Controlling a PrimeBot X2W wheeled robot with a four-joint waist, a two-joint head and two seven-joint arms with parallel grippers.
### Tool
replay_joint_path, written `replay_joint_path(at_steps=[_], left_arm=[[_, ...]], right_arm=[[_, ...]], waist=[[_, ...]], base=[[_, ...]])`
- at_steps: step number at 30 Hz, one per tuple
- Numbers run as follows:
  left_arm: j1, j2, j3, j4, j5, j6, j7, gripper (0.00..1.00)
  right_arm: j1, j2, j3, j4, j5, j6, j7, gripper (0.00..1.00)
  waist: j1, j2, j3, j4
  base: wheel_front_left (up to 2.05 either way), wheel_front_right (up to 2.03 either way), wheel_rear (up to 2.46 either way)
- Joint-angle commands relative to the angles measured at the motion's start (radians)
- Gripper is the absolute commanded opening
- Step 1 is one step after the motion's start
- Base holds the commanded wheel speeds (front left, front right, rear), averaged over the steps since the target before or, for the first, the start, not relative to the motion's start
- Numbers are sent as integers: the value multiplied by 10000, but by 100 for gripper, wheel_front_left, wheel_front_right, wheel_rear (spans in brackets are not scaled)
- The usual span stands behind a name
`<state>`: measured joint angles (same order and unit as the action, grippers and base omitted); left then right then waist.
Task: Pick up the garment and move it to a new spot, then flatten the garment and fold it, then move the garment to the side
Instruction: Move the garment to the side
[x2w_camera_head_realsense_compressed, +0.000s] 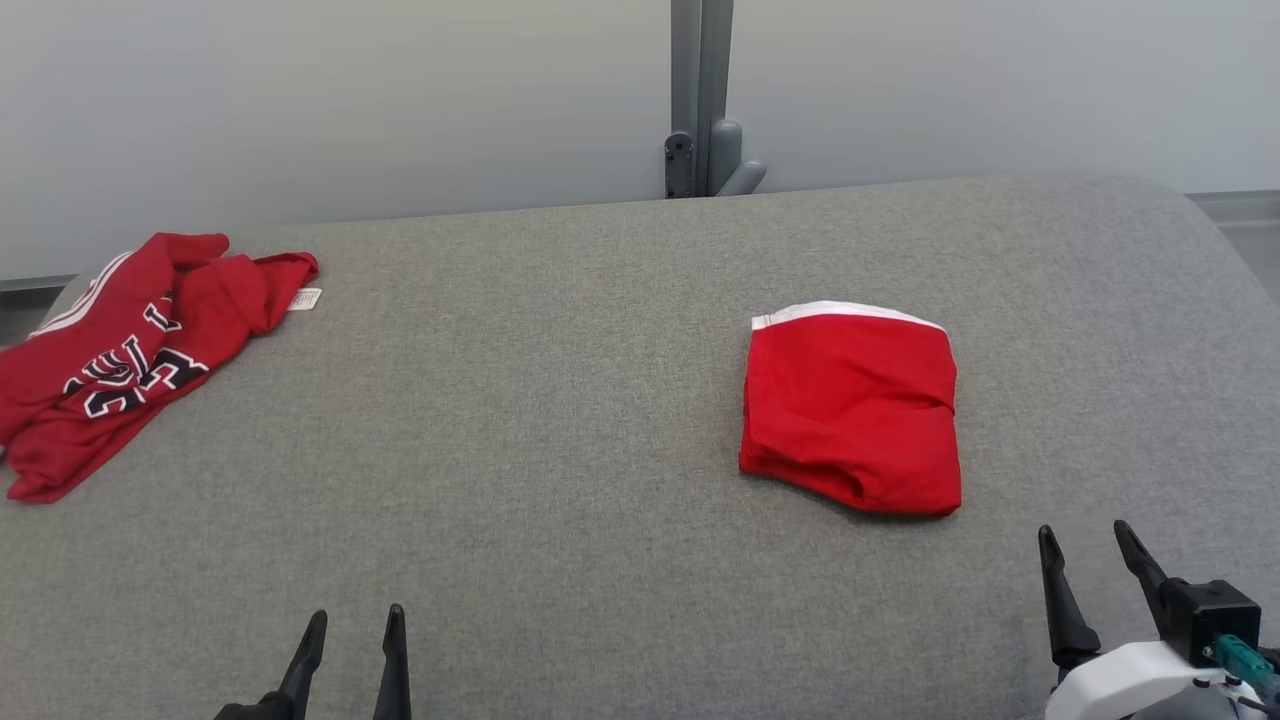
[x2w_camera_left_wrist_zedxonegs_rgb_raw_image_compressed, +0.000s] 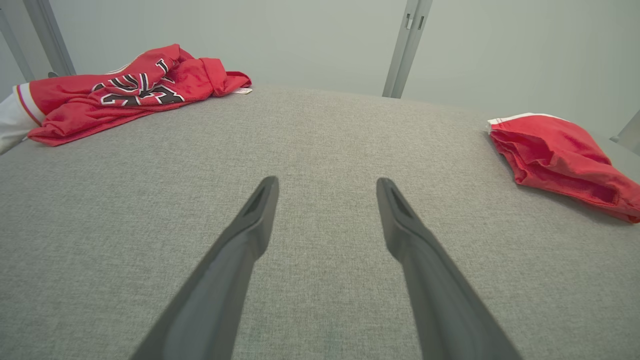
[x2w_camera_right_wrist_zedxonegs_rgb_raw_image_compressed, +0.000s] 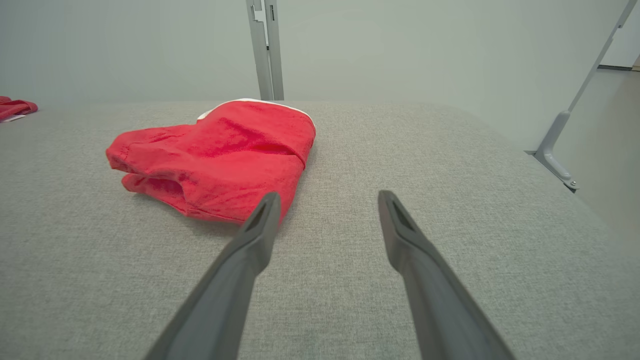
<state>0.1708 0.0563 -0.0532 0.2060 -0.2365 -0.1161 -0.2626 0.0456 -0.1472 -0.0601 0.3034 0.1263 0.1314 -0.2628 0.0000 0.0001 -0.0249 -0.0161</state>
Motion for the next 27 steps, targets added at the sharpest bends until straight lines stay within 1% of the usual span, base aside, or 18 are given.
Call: replay_joint_path(at_steps=[1, 4, 6, 8, 9, 11, 13, 16, 18, 20, 22, 25, 27], left_arm=[[-143, 59, 58, 44, 64, -55, -29, 100], [-119, 38, 111, 48, 44, -69, -29, 100], [-78, 19, 173, 24, 2, -75, -29, 100], [-49, -1, 131, 76, 4, -84, -29, 100], [-49, -1, 131, 76, 4, -84, -29, 100], [-194, -1, 109, 60, 50, -85, -29, 100], [-448, -14, 41, -49, 125, -93, -29, 100], [-842, -25, -52, -130, 190, -100, -29, 100], [-1207, -32, -110, -173, 251, -101, -29, 100], [-1467, -42, -158, -156, 253, -71, -29, 100], [-1689, -46, -220, -142, 235, -9, -29, 100], [-1887, -52, -366, -128, 105, 62, -29, 100], [-1942, -49, -422, -125, 92, 124, -29, 100]], right_arm=[[64, -1, -94, -36, -36, -15, -28, 100], [-184, 110, -272, 121, 274, -15, -28, 100], [-627, 82, -353, 394, 557, -15, -16, 100], [-1315, 18, -399, 656, 1173, -15, 528, 100], [-1315, 18, -399, 656, 1173, -15, 528, 100], [-1959, -119, -419, 1020, 1753, -13, 1802, 100], [-2876, -256, -670, 1219, 2305, -17, 2983, 100], [-4032, -350, -446, 1496, 2943, -7, 4790, 100], [-4664, -450, -276, 1668, 3319, -7, 5662, 100], [-5058, -528, -66, 2004, 3398, -9, 6244, 100], [-5388, -633, 50, 2333, 3293, -9, 6455, 100], [-5664, -456, 33, 2976, 3274, -7, 6445, 100], [-5773, -313, 1, 3350, 3494, -9, 6355, 100]], waist=[[0, -1, -4, -16], [0, -1, 10, -21], [0, -1, 57, -68], [0, -1, 163, -88], [0, -1, 163, -88], [0, -1, 351, -76], [0, -1, 770, 4], [0, -1, 1502, 196], [0, -1, 1992, 379], [0, -1, 2282, 543], [0, -1, 2521, 707], [0, -1, 2701, 889], [0, -1, 2743, 968]], base=[[0, 0, 0], [0, 0, 0], [0, 0, 0], [0, 0, 0], [0, 0, 0], [0, 0, 0], [0, 0, 0], [0, 0, 0], [0, 0, 0], [0, 0, 0], [0, 0, 0], [0, 0, 0], [0, 0, 0]])
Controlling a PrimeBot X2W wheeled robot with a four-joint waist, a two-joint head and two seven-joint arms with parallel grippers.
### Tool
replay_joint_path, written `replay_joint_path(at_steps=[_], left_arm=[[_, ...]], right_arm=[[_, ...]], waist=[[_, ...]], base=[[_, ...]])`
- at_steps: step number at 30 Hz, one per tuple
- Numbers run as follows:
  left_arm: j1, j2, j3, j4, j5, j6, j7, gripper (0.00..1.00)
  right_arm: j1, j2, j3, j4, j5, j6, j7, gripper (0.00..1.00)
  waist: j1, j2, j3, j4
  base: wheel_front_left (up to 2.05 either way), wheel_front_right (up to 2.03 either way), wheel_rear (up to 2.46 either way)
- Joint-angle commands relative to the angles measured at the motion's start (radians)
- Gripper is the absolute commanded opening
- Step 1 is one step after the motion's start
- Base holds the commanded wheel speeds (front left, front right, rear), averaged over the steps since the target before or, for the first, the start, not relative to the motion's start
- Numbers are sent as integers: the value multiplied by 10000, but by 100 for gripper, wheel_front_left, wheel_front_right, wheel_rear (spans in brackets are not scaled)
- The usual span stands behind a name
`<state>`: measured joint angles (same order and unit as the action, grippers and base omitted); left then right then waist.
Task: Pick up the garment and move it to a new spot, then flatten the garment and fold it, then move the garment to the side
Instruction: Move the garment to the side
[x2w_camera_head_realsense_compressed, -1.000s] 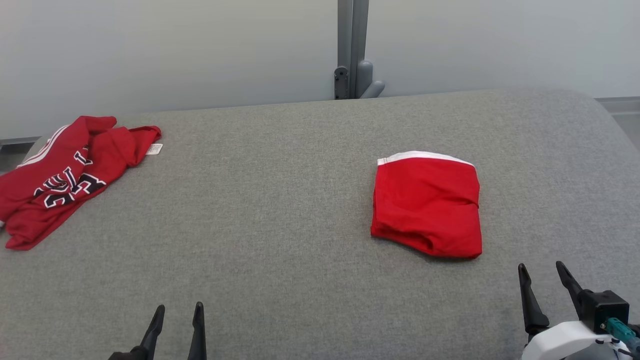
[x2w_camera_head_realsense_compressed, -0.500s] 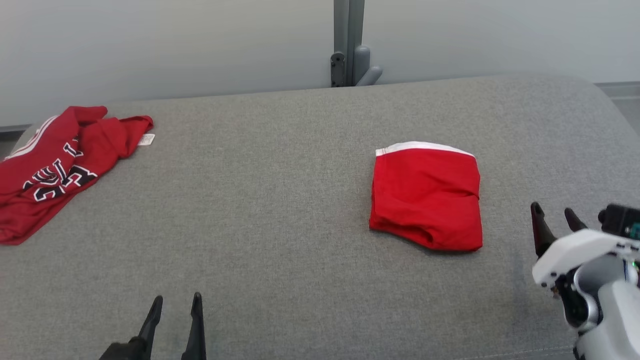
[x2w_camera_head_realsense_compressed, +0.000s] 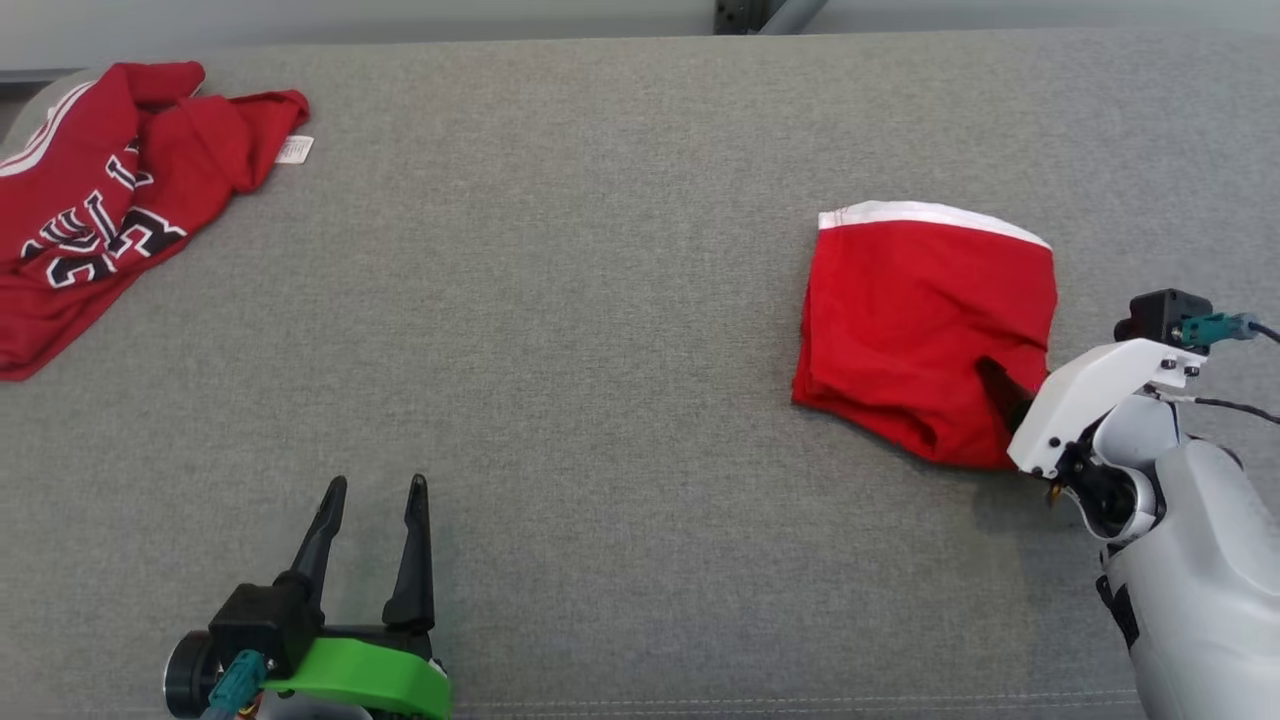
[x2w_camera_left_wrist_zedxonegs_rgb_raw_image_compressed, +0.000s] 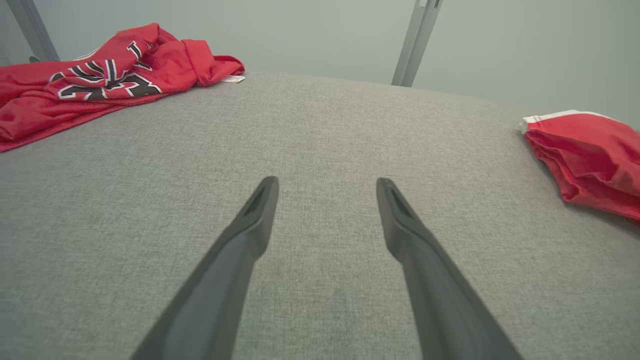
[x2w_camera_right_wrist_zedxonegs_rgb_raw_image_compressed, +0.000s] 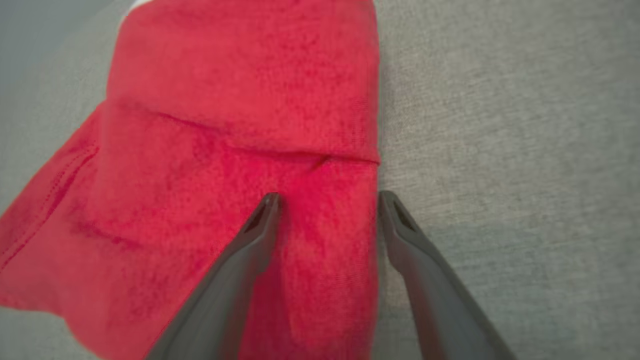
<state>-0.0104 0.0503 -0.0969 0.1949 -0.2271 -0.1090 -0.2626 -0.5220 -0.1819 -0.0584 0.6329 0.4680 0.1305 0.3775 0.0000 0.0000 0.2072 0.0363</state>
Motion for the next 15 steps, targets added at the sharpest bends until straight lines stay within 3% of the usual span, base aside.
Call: replay_joint_path(at_steps=[1, 4, 5, 6, 15], left_arm=[[-155, 10, 4, -16, -28, 77, -29, 100], [-280, 9, 19, -118, -124, 154, -29, 100], [-312, 8, -6, -162, -148, 200, -29, 100], [-316, 8, -40, -203, -161, 219, -28, 100], [-601, 8, -21, -867, 19, 360, -17, 100]], right_arm=[[-154, 76, -18, 221, 171, 2, -95, 100], [-325, 230, -35, 604, 569, 1, -199, 100], [-396, 221, -16, 661, 669, 2, -288, 40], [-469, 163, -39, 721, 775, 1, -401, 0], [-1390, -898, 616, 689, 1434, -7, -443, 0]], waist=[[0, 0, 431, 470], [0, 0, 546, 473], [0, 0, 602, 448], [0, 0, 644, 406], [0, 0, 1522, -832]], base=[[0, 0, 0], [0, 0, 0], [0, 0, 0], [0, 0, 0], [0, 0, 0]])
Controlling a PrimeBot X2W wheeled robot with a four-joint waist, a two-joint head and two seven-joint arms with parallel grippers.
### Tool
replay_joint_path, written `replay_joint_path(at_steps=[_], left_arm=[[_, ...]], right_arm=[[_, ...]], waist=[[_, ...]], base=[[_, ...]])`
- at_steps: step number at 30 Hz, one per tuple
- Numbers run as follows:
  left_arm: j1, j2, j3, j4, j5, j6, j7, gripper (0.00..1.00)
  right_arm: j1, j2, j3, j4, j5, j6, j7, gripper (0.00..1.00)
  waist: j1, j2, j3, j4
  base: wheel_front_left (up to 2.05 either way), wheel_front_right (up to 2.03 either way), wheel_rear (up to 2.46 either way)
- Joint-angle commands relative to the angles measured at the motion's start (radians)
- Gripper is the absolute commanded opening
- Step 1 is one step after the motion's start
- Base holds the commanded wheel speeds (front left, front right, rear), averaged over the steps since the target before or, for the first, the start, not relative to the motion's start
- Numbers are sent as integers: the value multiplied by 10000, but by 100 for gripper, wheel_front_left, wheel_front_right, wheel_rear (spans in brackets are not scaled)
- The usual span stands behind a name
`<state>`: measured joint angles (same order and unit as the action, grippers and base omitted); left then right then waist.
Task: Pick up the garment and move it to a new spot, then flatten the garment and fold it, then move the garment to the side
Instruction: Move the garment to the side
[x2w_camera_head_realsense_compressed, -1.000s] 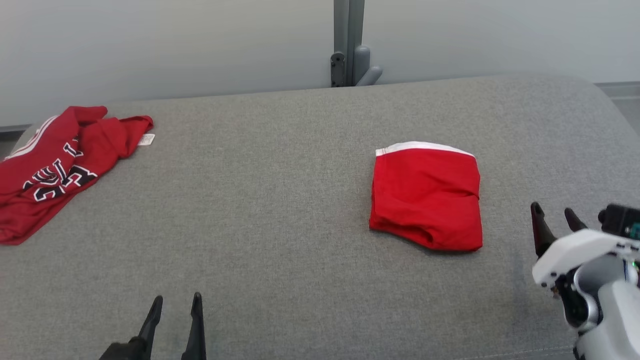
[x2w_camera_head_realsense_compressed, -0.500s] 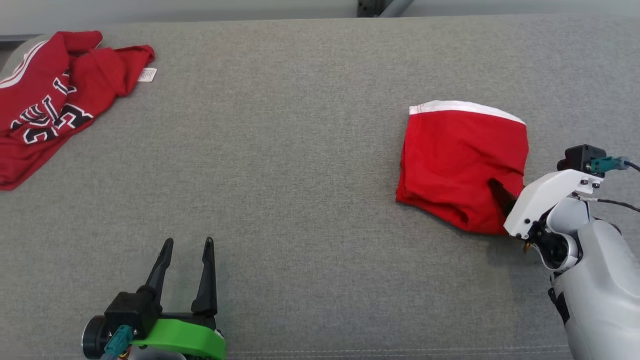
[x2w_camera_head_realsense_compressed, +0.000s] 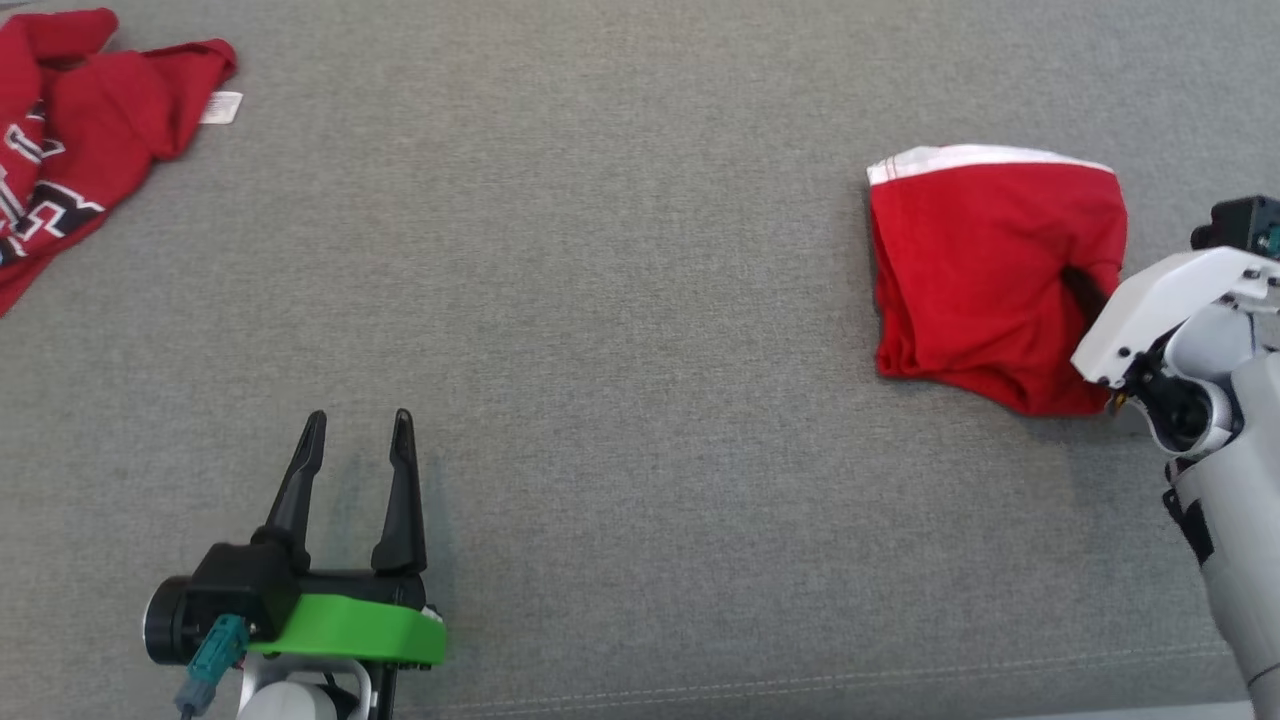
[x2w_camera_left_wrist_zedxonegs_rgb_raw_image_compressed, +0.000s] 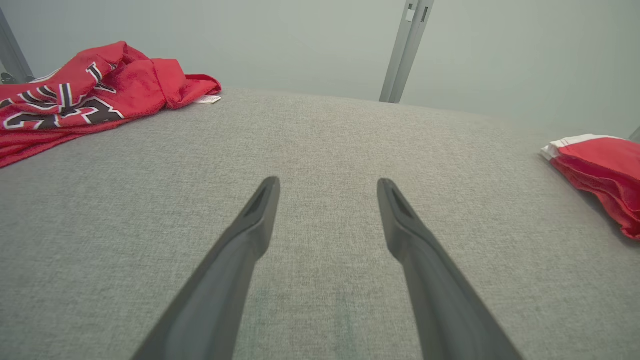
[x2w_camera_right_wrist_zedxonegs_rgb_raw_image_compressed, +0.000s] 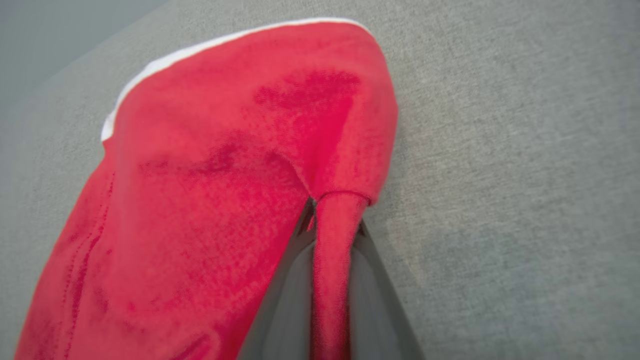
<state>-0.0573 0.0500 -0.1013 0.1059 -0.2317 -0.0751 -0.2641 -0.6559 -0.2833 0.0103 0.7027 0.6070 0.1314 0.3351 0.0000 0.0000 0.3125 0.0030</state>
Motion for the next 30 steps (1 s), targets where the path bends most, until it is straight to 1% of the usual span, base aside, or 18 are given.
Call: replay_joint_path(at_steps=[1, 2, 3, 4, 7, 9, 10, 11, 13, 19, 20, 21, 25, 28, 30], left_arm=[[-256, 15, 21, -120, 182, 12, -2, 100], [-333, 18, 23, -189, 254, -6, 0, 100], [-333, 18, 23, -189, 254, -6, 0, 100], [-529, 16, -23, -253, 359, -59, 0, 100], [-878, 26, -207, -222, 557, -149, -2, 100], [-1075, 28, -321, -316, 606, -216, -2, 100], [-1075, 28, -321, -316, 606, -216, -2, 100], [-1128, 30, -377, -366, 618, -244, -2, 100], [-1215, 29, -417, -506, 645, -292, -2, 100], [-699, 141, -192, -660, 762, -223, -2, 100], [-657, 153, -133, -703, 759, -212, -2, 100], [-610, 164, -91, -743, 754, -220, -2, 100], [-427, 145, 26, -810, 683, -205, -2, 100], [-302, 124, 86, -798, 629, -128, -2, 100], [-243, 114, 128, -758, 584, -152, -2, 100]], right_arm=[[-367, -336, 155, 39, -70, -15, -175, 0], [-563, -582, 270, 99, -234, -15, -310, 0], [-563, -582, 270, 99, -234, -15, -310, 0], [-897, -1003, 555, 275, -512, -15, -597, 0], [-1439, -1753, 1102, 589, -1094, -15, -1143, 0], [-1747, -2177, 1438, 853, -1357, -17, -1513, 0], [-1747, -2177, 1438, 853, -1357, -17, -1513, 0], [-1917, -2478, 1613, 1001, -1632, -15, -1728, 0], [-2255, -2883, 1860, 1342, -1963, -17, -2094, 0], [-3118, -3702, 2206, 2643, -2990, -18, -2819, 0], [-3261, -3811, 2105, 2901, -3154, -18, -3003, 26], [-3321, -3813, 2091, 3128, -3390, -17, -3133, 100], [-3670, -3713, 1882, 3915, -4006, -17, -3745, 100], [-3848, -3473, 1622, 4074, -4287, -17, -4613, 100], [-3798, -3208, 1448, 3960, -4389, -17, -5320, 100]], waist=[[0, 0, 791, -836], [0, 0, 962, -996], [0, 0, 962, -996], [0, 0, 1260, -1225], [0, 0, 1658, -1321], [0, 0, 1830, -1253], [0, 0, 1830, -1253], [0, 0, 1924, -1186], [0, 0, 2095, -1042], [0, 0, 2016, -660], [0, 0, 1980, -622], [0, 0, 1938, -598], [0, 0, 1669, -623], [0, 0, 1432, -775], [0, 0, 1141, -880]], base=[[0, 0, 0], [0, 0, 0], [0, 0, 0], [0, 0, 0], [0, 0, 0], [0, 0, 0], [0, 0, 0], [0, 0, 0], [0, 0, 0], [0, 0, 0], [0, 0, 0], [0, 0, 0], [0, 0, 0], [0, 0, 0], [0, 0, 0]])
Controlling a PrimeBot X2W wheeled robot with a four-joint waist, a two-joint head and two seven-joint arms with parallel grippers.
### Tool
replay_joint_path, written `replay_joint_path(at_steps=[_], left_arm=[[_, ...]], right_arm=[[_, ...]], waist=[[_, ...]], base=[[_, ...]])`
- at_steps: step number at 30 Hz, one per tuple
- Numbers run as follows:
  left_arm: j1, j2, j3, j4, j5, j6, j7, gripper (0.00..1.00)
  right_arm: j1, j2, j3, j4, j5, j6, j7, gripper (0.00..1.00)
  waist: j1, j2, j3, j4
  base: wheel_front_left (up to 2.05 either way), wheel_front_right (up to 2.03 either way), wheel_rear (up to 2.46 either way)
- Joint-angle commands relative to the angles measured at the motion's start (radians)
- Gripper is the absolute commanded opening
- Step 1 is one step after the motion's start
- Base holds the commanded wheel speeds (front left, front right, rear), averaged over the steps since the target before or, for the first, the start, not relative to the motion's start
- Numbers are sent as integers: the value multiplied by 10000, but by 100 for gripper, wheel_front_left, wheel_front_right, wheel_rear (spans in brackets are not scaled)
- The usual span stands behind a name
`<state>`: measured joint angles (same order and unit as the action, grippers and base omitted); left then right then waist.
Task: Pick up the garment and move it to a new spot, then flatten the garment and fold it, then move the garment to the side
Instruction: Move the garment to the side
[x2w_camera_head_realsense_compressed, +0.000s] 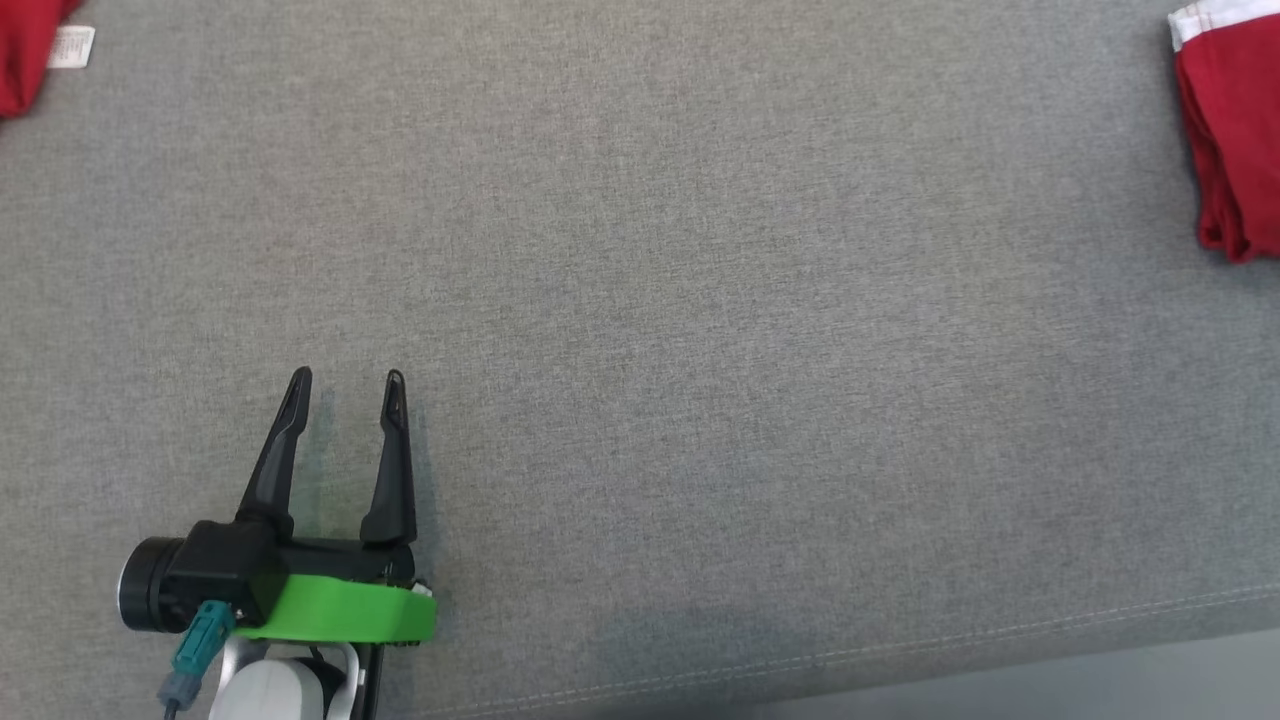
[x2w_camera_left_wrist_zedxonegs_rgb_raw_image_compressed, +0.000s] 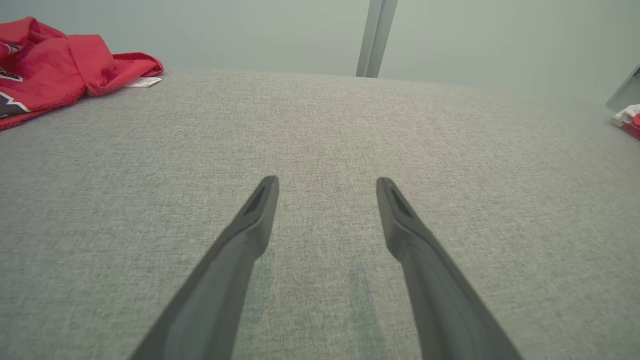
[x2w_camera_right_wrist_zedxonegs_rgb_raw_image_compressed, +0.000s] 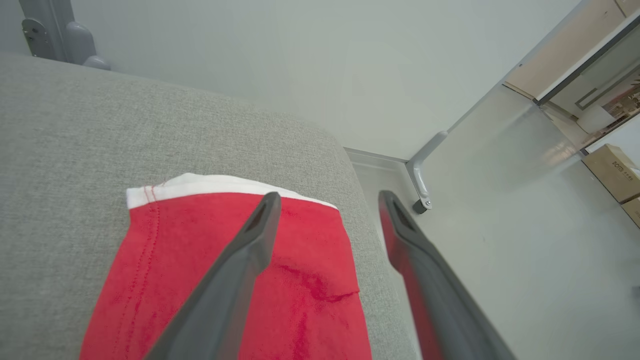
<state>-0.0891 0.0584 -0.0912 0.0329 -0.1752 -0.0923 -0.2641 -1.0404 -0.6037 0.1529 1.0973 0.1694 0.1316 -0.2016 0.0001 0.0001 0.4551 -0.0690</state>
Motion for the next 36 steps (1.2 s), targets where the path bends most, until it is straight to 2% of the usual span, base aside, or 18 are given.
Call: replay_joint_path(at_steps=[1, 5, 11, 14, 16, 18, 23, 29, 36], left_arm=[[133, 23, 74, -4, -30, 17, -1, 100], [522, -8, 232, 179, -234, 46, -1, 100], [1299, -37, 543, 467, -386, 58, -1, 100], [1606, -46, 588, 685, -411, 59, 0, 100], [1804, -58, 535, 860, -472, 55, -1, 100], [1992, -59, 530, 1033, -542, 31, -1, 100], [2461, -61, 747, 1276, -701, 8, -1, 100], [2778, -67, 947, 1405, -767, -32, -1, 100], [2810, -69, 971, 1513, -843, -18, -1, 100]], right_arm=[[126, 108, -122, -82, 20, -19, -212, 100], [1068, 605, -325, -1176, 276, -19, -628, 100], [4023, 1440, -892, -4831, 188, -19, -633, 100], [5709, 2032, -1263, -6442, -446, -19, -635, 100], [6912, 2782, -1350, -7145, -416, -17, -636, 100], [7768, 3206, -1643, -7807, -748, -19, -638, 100], [9869, 4723, -2190, -8852, -1438, -17, -638, 100], [10955, 5321, -2127, -9105, -1739, -17, -639, 100], [11372, 5487, -2235, -8963, -2038, -17, -639, 100]], waist=[[-1, -1, -489, -201], [-1, -1, -1457, -343], [-1, -1, -2880, -660], [-1, -1, -3418, -709], [-1, -1, -3732, -697], [-1, -1, -4067, -653], [-1, -1, -4623, -417], [-1, -1, -4778, -232], [-1, -1, -4863, 126]], base=[[0, 0, 0], [0, 0, 0], [0, 0, 0], [0, 0, 0], [0, 0, 0], [0, 0, 0], [0, 0, 0], [0, 0, 0], [0, 0, 0]])
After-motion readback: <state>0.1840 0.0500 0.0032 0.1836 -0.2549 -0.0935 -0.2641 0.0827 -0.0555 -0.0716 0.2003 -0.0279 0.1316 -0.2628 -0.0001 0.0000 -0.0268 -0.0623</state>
